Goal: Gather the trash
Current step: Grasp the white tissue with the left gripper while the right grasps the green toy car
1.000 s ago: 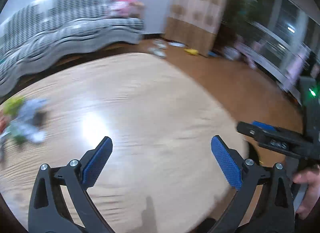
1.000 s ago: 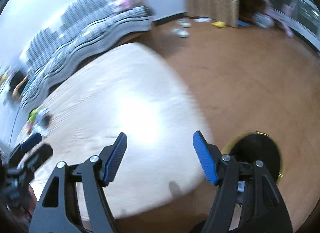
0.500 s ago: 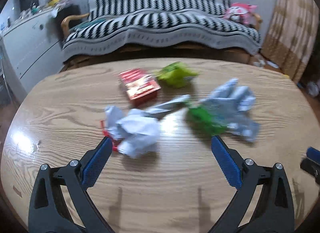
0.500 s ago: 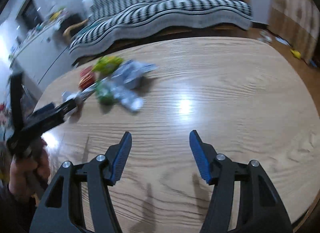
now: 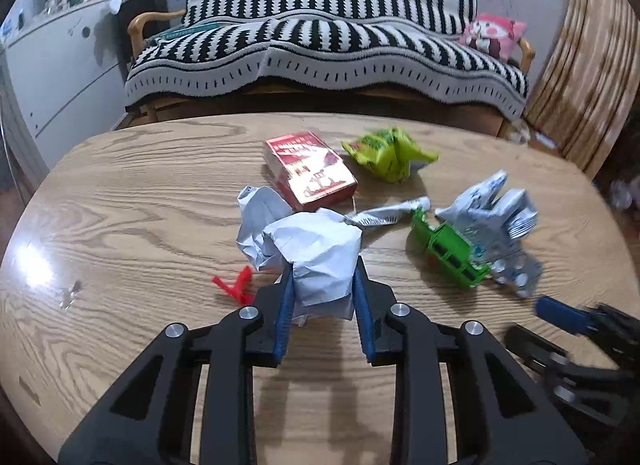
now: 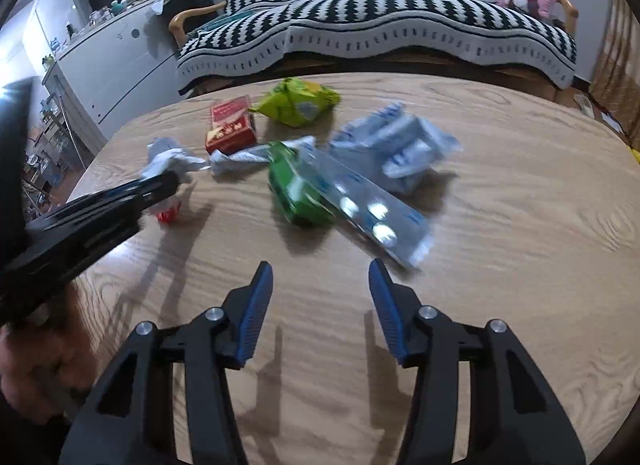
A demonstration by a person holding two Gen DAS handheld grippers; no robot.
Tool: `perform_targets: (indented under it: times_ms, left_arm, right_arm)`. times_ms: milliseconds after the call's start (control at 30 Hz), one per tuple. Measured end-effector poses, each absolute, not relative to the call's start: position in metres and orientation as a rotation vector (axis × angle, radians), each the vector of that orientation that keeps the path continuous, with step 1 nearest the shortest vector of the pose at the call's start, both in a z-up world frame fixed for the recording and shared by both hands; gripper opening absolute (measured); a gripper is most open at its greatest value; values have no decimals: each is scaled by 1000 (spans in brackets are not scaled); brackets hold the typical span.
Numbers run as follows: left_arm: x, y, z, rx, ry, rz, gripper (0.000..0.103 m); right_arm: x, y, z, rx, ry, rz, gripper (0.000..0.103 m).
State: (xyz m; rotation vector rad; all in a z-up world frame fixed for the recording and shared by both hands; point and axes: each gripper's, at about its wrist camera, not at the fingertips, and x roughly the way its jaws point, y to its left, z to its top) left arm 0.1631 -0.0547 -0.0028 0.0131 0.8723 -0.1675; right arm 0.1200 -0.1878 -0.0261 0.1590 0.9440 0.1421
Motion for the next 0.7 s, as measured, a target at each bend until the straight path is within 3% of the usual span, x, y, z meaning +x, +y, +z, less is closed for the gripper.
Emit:
perform_targets:
  times_ms: [333,367,400,467,700]
  left_arm:
    - [150,-20,12,1,847,-166,27]
    - [152,-17,10,-4,853,-164,27]
    - [153,-15,9,-5,856,-163,27]
    - [157,-11,8,-7,860,-159,27]
    - [154,-17,15,-17,852,-182,27]
  right_arm:
    - [172,-152,-41,41,920,110,50]
    - [174,-149,-43,33,921,107,46]
    - [176,-147,-45,20,924,106,33]
    - [177,-143,-46,5,912,105,27]
    - [148,-145,-19,93,881,186,25]
